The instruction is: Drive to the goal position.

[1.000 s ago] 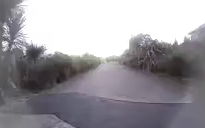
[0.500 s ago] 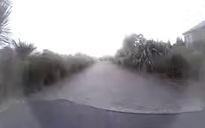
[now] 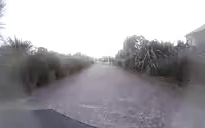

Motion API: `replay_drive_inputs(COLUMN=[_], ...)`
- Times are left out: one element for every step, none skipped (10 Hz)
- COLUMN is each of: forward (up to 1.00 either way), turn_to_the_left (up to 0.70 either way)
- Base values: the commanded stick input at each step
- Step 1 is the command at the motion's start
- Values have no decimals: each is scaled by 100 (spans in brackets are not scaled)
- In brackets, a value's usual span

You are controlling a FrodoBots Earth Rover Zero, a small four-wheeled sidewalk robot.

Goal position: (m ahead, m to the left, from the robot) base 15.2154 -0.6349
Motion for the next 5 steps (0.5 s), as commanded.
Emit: replay_drive_inputs(forward=[85,85,85,85,85], turn_to_the_left=[0,0,0,0,0])
